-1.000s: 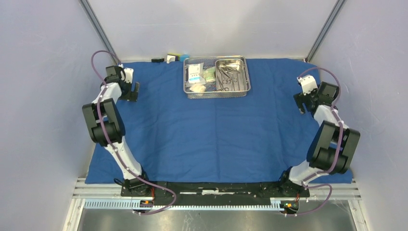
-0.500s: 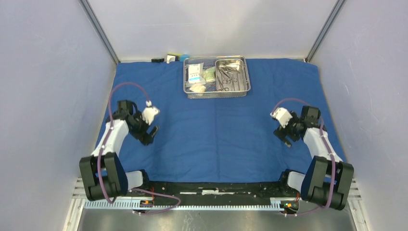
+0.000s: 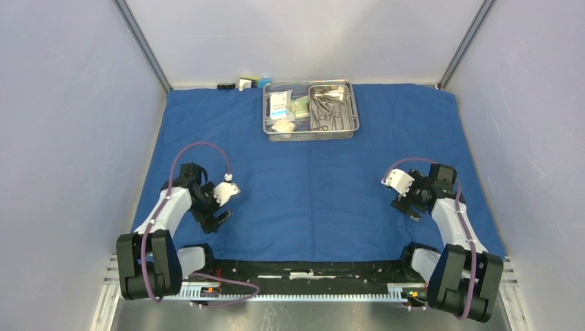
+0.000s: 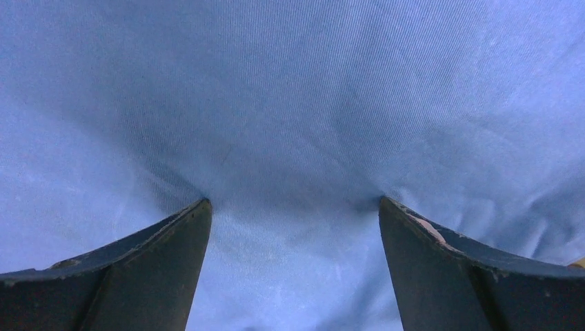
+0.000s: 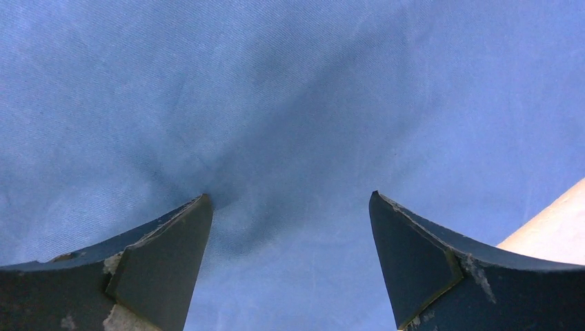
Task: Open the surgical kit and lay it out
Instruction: Smooth out the surgical kit at the center of the board.
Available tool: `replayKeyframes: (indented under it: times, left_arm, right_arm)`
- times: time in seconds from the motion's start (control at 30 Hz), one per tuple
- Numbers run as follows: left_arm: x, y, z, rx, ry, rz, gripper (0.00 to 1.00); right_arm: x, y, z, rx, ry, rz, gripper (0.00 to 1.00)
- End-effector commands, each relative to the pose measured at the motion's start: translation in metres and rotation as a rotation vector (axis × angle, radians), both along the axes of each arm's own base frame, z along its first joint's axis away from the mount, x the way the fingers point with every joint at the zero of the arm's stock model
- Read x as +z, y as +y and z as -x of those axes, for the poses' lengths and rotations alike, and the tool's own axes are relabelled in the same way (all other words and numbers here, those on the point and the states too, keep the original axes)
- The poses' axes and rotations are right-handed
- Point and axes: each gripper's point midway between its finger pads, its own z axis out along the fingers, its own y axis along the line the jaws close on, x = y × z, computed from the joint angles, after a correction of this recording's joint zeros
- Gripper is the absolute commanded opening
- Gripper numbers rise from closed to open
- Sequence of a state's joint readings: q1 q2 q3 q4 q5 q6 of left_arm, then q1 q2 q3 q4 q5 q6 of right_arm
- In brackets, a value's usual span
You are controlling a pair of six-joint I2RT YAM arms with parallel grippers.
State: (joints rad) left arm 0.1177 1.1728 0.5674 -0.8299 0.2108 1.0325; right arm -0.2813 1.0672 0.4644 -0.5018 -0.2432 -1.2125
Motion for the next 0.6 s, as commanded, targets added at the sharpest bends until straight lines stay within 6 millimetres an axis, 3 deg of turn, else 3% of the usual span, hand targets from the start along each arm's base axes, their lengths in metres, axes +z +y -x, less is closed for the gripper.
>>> replayKeyframes:
  times: [0.0,0.33,0.43,0.57]
  left_arm:
    - [-0.009,0.021,0.02,-0.076,0.047,-0.127,0.97]
    - [0.001,0.019,0.038,-0.186,0.066,-0.136,0.97]
    - [0.017,0.015,0.022,-0.171,-0.011,-0.117,0.98]
    - [0.055,-0.006,-0.02,-0.072,-0.141,0.006,1.0]
  right_arm:
    - [-0.042,-0.009,0.071,0.047,0.277,0.099,0.93]
    - [-0.031,-0.005,0.074,0.067,0.274,0.086,0.94]
    - [-0.012,-0.002,0.054,0.05,0.197,0.06,0.94]
    - [0.034,0.008,0.006,-0.064,0.051,-0.085,0.95]
